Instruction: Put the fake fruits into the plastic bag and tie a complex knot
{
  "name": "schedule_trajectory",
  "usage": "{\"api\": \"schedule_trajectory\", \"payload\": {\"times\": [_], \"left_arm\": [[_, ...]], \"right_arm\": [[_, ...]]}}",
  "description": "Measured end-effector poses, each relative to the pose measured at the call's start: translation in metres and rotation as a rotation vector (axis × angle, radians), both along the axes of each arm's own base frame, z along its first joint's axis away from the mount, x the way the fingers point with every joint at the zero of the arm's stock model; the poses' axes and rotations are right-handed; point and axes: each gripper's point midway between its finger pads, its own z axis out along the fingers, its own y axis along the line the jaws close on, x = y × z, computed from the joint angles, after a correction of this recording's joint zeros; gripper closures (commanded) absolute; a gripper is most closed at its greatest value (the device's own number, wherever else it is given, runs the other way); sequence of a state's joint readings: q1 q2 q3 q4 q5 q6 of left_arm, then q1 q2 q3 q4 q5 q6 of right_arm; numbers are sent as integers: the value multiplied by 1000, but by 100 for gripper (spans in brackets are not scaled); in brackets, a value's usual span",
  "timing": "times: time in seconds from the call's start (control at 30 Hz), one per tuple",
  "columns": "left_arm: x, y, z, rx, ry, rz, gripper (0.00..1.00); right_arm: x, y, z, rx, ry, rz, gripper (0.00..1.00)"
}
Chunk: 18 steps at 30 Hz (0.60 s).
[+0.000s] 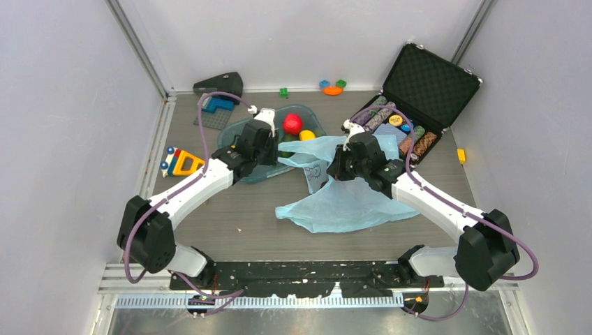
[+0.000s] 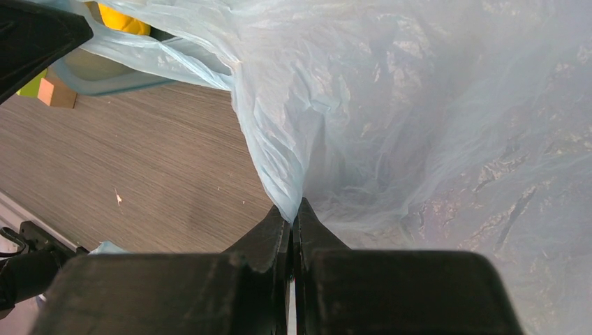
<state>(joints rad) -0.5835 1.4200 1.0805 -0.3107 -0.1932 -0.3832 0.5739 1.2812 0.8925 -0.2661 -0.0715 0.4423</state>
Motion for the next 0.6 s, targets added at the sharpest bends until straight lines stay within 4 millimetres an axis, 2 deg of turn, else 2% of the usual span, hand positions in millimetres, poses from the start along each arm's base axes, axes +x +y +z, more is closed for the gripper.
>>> {"api": "schedule_trajectory", "payload": {"times": [0.1,0.17,0.2,0.27,0.33,0.37,0.4,0.47,0.6], "left_arm": [[5,0,-1,56,-12,0,91],[7,1,0,96,-17,-4,100],[7,2,0,115,-19,-6,100],[7,3,8,147,-27,-5,100],[8,4,20,170,-38,-7,100],[9,4,28,174,-44,-8,100],[9,4,37,180,-49,-13,100],[8,4,55,188,-57,-22,100],[6,8,94,207,-82,-38,100]], "right_arm": [[0,0,0,-1,0,-1,95],[0,-1,-1,-6,1,-2,93],[-1,-2,-1,-10,3,-3,90],[-2,-4,-3,-23,6,-3,75],[-4,-7,-1,-40,9,-3,48],[-5,-9,2,-47,8,-1,43],[-5,-10,8,-52,-4,3,34],[-6,-13,23,-49,-32,3,25],[-11,-20,67,-27,-126,7,21]]}}
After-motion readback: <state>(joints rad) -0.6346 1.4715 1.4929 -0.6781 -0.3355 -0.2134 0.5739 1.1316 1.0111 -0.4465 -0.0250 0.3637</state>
